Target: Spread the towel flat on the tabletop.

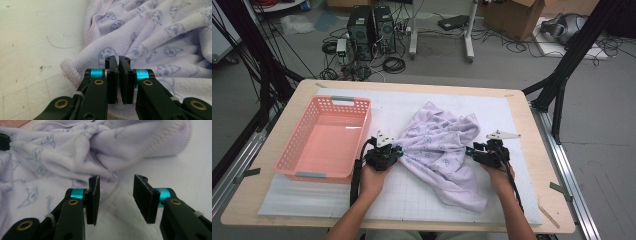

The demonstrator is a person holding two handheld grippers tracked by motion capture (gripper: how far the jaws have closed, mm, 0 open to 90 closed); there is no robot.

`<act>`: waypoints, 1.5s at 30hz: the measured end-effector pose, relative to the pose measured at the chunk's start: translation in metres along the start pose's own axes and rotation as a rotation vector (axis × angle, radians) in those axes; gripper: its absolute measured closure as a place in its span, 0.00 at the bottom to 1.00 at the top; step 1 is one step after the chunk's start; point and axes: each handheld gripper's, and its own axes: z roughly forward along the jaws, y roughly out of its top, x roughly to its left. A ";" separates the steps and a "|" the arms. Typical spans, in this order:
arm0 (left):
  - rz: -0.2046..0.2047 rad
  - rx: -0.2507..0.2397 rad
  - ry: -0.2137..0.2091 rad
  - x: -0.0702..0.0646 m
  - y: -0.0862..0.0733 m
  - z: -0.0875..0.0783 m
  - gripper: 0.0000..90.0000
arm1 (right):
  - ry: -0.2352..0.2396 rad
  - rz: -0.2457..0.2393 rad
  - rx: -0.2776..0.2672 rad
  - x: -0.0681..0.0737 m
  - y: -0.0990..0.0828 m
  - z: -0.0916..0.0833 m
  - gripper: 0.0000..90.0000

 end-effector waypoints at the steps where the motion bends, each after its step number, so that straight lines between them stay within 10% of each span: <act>1: -0.003 -0.003 0.000 0.000 0.000 0.000 0.95 | -0.006 -0.001 -0.001 0.002 0.003 0.005 0.60; 8: -0.009 -0.016 -0.007 0.000 -0.001 -0.003 0.95 | 0.085 0.022 0.028 -0.003 0.020 0.033 0.96; 12: 0.010 -0.020 -0.011 -0.005 0.000 0.000 0.95 | -0.055 0.020 -0.020 -0.024 0.035 0.011 0.98; 15: 0.028 -0.033 -0.004 -0.006 0.002 0.006 0.95 | -0.259 -0.023 -0.012 -0.036 0.049 -0.010 0.98; 20: 0.018 -0.069 0.025 -0.008 0.009 0.011 0.87 | -0.316 -0.029 -0.066 -0.042 0.058 -0.029 0.96; 24: 0.025 -0.034 -0.047 -0.011 0.005 0.007 0.63 | -0.265 -0.011 -0.052 -0.037 0.049 -0.025 0.71; 28: 0.067 -0.046 -0.093 -0.019 0.002 -0.002 0.59 | -0.268 -0.109 -0.070 -0.027 0.028 -0.037 0.70; 30: 0.068 -0.033 -0.129 -0.022 0.002 -0.001 0.58 | -0.224 -0.084 -0.069 -0.024 0.012 -0.045 0.70; 37: 0.072 -0.034 -0.102 -0.019 0.000 -0.007 0.57 | -0.126 0.008 -0.055 -0.016 -0.023 -0.048 0.59; 45: 0.072 -0.043 -0.114 -0.019 -0.001 -0.007 0.56 | 0.013 -0.069 0.047 0.027 -0.018 -0.011 0.51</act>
